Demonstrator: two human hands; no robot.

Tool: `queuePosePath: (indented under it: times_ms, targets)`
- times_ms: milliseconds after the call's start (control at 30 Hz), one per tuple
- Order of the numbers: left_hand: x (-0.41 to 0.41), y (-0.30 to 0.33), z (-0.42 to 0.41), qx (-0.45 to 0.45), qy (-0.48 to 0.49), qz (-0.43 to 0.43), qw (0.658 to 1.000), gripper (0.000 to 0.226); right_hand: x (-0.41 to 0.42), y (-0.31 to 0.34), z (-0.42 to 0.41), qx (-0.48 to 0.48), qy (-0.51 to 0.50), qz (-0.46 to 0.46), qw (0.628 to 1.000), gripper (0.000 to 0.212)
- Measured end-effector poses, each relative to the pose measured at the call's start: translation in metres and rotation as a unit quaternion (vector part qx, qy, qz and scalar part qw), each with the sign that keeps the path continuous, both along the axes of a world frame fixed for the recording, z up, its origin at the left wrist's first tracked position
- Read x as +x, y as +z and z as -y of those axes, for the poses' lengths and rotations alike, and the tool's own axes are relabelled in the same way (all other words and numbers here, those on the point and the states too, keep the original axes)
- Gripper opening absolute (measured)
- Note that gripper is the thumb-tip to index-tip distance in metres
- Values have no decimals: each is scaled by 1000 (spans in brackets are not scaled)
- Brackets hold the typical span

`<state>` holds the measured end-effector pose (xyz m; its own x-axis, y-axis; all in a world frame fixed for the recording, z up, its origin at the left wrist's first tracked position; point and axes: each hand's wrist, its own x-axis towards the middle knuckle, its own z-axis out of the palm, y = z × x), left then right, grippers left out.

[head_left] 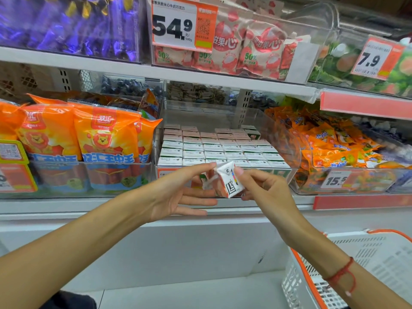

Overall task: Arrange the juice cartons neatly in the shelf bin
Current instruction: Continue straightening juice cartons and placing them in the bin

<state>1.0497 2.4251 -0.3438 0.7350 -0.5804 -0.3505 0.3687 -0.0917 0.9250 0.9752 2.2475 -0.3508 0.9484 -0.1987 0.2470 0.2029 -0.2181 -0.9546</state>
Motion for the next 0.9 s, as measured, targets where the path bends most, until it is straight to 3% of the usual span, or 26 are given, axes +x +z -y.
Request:
queuePosePath:
  times_ms: [67,233,367,467,533,633,700,833,900]
  targets:
    - [-1,2,0,-30,-9,27,999,53,-1,1,-1,-24,32,38,999,19]
    - [-5,-1,4,-74,18,100,992,27,-4,-6,-6,-189,44,122,973,22]
    - [-7,-1,10,-117,67,155,979,28,-1,-5,-10,-106,36,144,983,40]
    - [-9,-1,11,-125,69,245,959,33,7,-8,-8,-21,6,96,995,58]
    - [-10,-3,9,-118,45,310,942,40,10,-10,-4,-42,15,74,996,58]
    - [-12,-5,6,-89,19,417,904,40,11,-8,0,-109,26,120,986,47]
    - [-13,-7,4,-64,27,486,871,38,11,-8,3,-163,-1,177,971,53]
    - [-15,-8,3,-11,99,620,778,43,13,-11,8,-292,-70,277,913,66]
    - [-14,-9,3,-7,126,637,761,46,14,-11,12,-328,-99,313,886,58]
